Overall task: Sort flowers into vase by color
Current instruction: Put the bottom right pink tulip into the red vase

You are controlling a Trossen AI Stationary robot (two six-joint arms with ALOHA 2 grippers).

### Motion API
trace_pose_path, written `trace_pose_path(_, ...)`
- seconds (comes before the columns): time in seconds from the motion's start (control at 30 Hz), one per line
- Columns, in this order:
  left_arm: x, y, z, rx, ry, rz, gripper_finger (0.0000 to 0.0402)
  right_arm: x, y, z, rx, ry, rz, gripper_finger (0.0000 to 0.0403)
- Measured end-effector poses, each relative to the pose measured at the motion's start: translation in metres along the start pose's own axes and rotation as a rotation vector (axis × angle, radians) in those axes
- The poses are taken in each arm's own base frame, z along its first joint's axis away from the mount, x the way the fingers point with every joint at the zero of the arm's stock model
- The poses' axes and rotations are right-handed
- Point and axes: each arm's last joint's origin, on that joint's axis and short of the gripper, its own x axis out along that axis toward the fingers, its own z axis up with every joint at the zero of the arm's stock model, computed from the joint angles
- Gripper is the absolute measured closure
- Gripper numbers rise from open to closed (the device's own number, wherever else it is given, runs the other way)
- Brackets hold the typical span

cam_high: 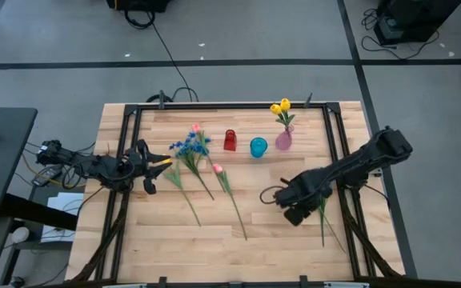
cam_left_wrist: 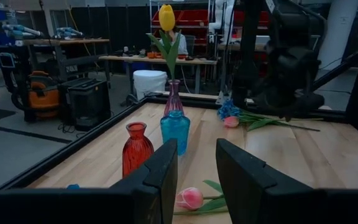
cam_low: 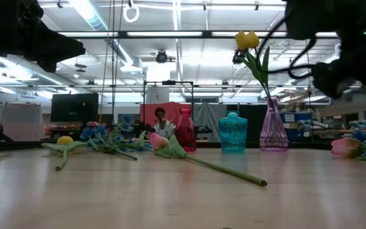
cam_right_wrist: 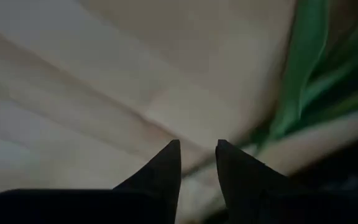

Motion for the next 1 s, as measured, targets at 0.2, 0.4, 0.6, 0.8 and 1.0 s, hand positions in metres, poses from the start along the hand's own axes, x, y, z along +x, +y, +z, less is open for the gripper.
trace_pose_path(0.2,0.0,0.0,0.001,0.036,-0.008,0.0,0.0286,0.008,-0.001,-0.009,0.039,0.065,-0.076,0.0298)
trace_pose_path(0.4,0.0,0.0,0.001,0.04,-0.007,0.0,0.0286,0.013,-0.012,-0.011,0.051,0.072,-0.111,0.0299)
trace_pose_path(0.6,0.0,0.0,0.001,0.04,-0.006,0.0,0.0286,0.03,-0.023,-0.006,0.064,0.091,-0.122,0.0302)
trace_pose_path(0.8,0.0,0.0,0.001,0.041,-0.005,0.0,0.0286,0.046,-0.031,-0.002,0.062,0.132,-0.086,0.0302)
trace_pose_path(1.0,0.0,0.0,0.001,0.041,-0.005,0.001,0.0286,0.053,-0.033,0.001,0.055,0.119,-0.06,0.0331)
